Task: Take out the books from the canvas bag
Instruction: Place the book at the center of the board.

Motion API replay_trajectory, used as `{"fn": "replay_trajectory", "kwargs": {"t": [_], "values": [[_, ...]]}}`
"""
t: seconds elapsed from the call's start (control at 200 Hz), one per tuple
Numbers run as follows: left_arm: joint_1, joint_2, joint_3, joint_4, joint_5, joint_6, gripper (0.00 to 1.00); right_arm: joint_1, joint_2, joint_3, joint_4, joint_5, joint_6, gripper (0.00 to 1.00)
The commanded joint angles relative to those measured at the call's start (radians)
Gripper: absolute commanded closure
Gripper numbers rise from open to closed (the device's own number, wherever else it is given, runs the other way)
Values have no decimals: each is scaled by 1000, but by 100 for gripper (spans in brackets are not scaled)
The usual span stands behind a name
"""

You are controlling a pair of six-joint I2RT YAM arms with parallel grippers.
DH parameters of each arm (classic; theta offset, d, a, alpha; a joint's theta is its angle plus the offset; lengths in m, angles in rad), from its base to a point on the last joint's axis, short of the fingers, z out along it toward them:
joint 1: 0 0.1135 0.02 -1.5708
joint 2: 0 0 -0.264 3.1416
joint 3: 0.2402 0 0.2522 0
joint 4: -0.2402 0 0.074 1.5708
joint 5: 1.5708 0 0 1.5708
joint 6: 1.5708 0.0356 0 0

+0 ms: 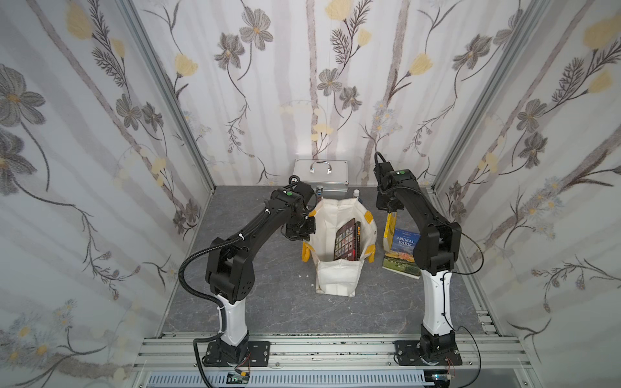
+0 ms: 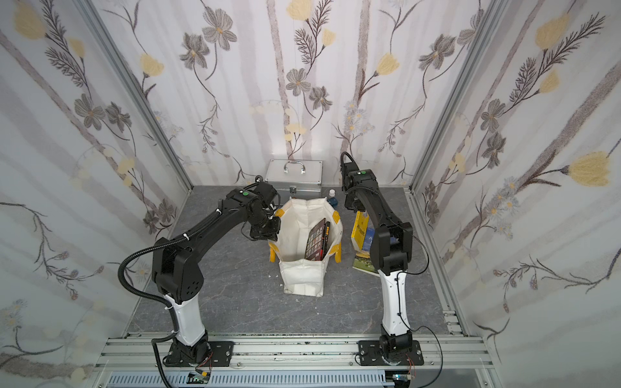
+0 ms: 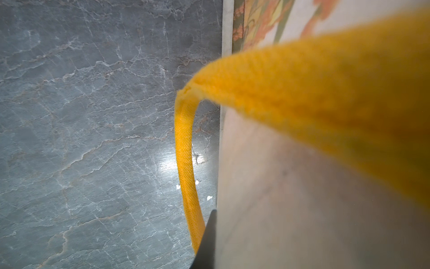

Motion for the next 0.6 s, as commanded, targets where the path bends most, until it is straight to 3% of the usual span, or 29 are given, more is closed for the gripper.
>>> {"fn": "replay_trajectory", "kwargs": {"t": [0.0, 0.08, 0.15, 0.205, 0.24, 0.38, 0.595], "values": [[1, -14, -8, -18, 12, 9, 100, 0, 50, 31, 114, -41, 33, 96], [0, -21, -16, -24, 11, 9, 100, -5, 81, 32, 183, -111, 58, 90], [0, -27, -26, -24, 10, 5, 100, -8, 99, 30, 237, -176, 91, 68], [1, -31, -33, -24, 16, 4, 100, -14, 105, 31, 301, -290, 97, 42], [0, -33, -36, -24, 17, 5, 100, -14, 101, 31, 329, -326, 111, 34], [1, -29, -28, -34, 17, 9, 100, -17, 21, -8, 428, -344, 175, 26], [0, -33, -13, -26, 13, 1, 100, -25, -166, -82, 434, -372, 225, 24]]}}
